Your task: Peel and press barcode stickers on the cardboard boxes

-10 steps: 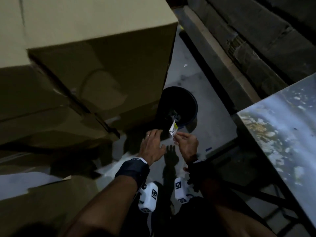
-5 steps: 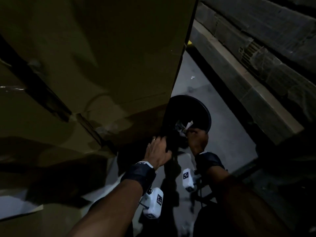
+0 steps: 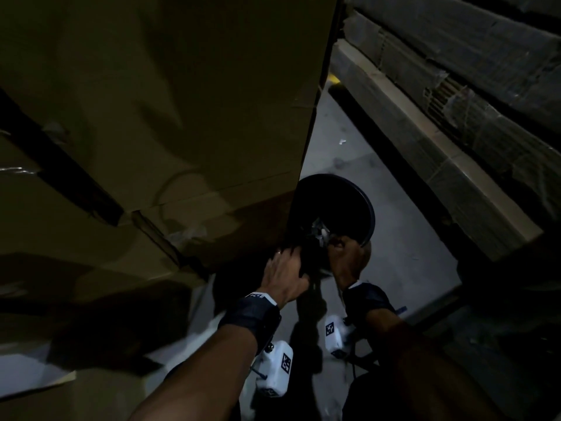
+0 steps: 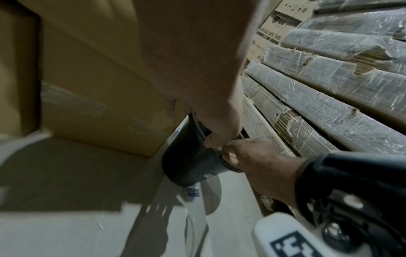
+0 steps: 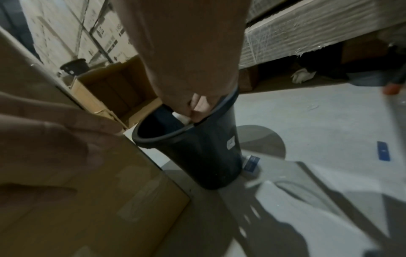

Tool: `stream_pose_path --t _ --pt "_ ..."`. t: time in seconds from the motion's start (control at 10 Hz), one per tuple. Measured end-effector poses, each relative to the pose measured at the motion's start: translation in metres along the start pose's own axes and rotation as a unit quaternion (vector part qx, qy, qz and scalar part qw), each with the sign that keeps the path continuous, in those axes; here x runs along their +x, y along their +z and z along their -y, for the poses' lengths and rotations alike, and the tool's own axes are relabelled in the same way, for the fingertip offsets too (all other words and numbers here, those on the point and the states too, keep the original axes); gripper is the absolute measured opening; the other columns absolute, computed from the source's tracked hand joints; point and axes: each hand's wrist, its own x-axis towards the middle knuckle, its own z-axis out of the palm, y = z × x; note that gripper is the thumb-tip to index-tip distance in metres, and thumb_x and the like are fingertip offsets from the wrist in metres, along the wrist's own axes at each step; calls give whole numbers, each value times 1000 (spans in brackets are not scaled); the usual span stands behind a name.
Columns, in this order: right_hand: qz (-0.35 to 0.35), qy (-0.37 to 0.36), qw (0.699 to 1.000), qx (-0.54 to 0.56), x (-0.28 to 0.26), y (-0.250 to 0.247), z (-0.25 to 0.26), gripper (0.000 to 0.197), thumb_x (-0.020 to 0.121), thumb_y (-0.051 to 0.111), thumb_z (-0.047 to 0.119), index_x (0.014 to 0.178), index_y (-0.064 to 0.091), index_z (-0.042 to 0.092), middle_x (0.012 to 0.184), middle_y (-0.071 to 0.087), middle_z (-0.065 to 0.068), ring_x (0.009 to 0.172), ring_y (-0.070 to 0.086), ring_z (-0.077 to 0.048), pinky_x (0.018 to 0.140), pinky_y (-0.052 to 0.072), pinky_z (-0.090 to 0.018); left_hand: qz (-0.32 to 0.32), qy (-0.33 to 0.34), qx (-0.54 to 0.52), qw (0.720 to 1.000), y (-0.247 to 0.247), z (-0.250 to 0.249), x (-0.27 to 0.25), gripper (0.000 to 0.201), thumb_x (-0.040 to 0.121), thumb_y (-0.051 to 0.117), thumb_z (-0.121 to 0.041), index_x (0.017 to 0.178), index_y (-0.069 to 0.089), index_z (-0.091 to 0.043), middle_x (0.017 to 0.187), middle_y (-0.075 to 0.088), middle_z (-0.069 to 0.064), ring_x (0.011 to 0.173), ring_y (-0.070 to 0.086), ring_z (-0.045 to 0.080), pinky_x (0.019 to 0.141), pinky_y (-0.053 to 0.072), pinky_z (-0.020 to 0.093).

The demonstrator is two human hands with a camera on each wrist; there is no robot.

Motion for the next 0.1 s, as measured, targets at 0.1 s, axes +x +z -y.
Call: stream_pose_path --t 0.1 --pt "95 70 991 58 0 8 -13 25 84 58 -3 104 74 -3 98 74 -23 97 69 -38 78 47 -31 -10 10 -6 1000 -1 0 -1 70 88 61 -33 151 34 -16 150 42 10 136 38 34 111 36 49"
